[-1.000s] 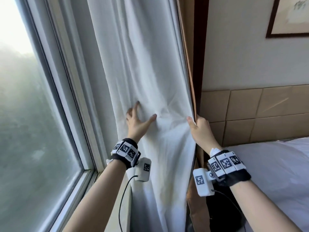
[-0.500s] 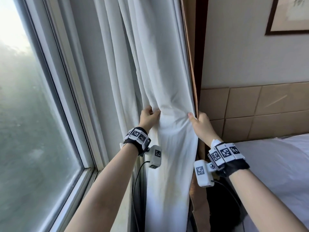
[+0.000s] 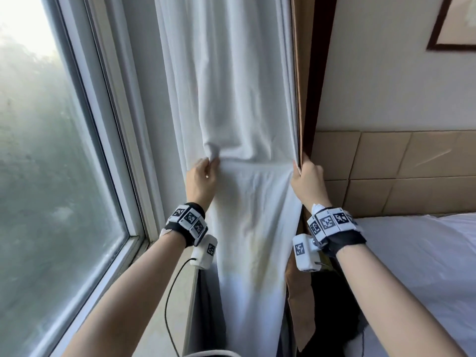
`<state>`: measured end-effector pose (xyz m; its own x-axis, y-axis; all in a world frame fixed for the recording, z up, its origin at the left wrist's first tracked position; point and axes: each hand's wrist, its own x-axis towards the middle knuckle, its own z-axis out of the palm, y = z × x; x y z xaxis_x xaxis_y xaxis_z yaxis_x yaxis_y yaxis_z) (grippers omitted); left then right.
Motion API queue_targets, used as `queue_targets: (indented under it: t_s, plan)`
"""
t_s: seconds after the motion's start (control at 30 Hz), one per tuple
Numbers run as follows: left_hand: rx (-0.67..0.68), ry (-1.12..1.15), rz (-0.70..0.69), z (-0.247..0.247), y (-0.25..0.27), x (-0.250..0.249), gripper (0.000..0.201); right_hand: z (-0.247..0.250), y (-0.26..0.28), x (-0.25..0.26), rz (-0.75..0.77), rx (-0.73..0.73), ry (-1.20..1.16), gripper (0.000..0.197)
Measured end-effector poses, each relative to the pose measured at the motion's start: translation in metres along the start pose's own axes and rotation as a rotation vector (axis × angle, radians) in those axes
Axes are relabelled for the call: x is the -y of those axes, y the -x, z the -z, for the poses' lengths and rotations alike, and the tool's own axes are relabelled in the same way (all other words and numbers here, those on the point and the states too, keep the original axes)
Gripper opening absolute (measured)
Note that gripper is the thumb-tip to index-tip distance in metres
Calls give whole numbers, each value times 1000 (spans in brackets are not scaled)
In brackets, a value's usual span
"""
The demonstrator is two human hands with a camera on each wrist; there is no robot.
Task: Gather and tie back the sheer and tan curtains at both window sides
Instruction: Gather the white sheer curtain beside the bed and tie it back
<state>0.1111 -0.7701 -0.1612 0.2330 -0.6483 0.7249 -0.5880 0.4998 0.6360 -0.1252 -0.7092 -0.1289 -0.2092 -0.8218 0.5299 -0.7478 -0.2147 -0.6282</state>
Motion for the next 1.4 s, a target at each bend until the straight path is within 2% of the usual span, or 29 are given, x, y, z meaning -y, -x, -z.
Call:
queue_targets:
  t_s: [0.07,0.17,0.23,0.3,0.4,0.5,0.57,0.63,0.7,0.77,0.8,0.87,0.9,1.0,1.03,1.1,1.17,1.23,1.3,1.37,1.4]
  plan:
    - [-91,-35,-140,8,25,-8,33,-4,5,8,-23,-14,41,45]
    - [-111,-15,-336,17,57,-32,26,-12,14,20,7,-60,84,42]
    - [-54,-11,-442,18,73,-53,23,-17,19,26,43,-65,117,39]
    - [68,16,-503,16,89,-73,19,-21,25,31,72,-43,148,30]
    - [205,73,-452,9,108,-89,11,-23,36,35,93,-16,127,17]
    - [234,144,-313,7,109,-92,19,-14,46,40,82,15,82,20]
    - [190,187,-211,10,102,-83,25,-3,49,37,80,-7,73,30]
    - [89,176,-108,19,92,-66,45,10,50,30,56,-56,75,39]
    - [70,90,-209,32,85,-48,68,21,50,23,28,-88,95,41]
    - [213,-151,-363,42,85,-44,87,26,48,21,16,-87,115,39]
    - [310,-228,-390,43,86,-41,84,25,46,21,18,-81,123,40]
    - [431,-180,-303,39,87,-44,48,23,43,23,16,-68,132,40]
    - [435,-140,-235,37,86,-49,34,21,42,25,19,-59,128,40]
    - [389,-143,5,30,77,-56,27,15,41,30,36,-40,134,39]
    - [375,-217,22,28,74,-60,26,14,43,33,48,-37,146,39]
    - [348,-460,-103,23,70,-66,25,8,49,40,79,-35,161,40]
    - [346,-537,-214,16,73,-73,25,-1,56,49,116,-35,180,44]
    - [376,-510,-283,9,84,-89,23,-11,63,57,138,-28,180,44]
    - [414,-424,-294,6,98,-102,25,-16,67,61,103,-3,102,36]
    - [449,-316,-315,4,105,-100,35,-13,66,63,15,91,-40,32]
    - [473,-294,-343,0,107,-93,40,-12,65,64,-40,161,-114,35]
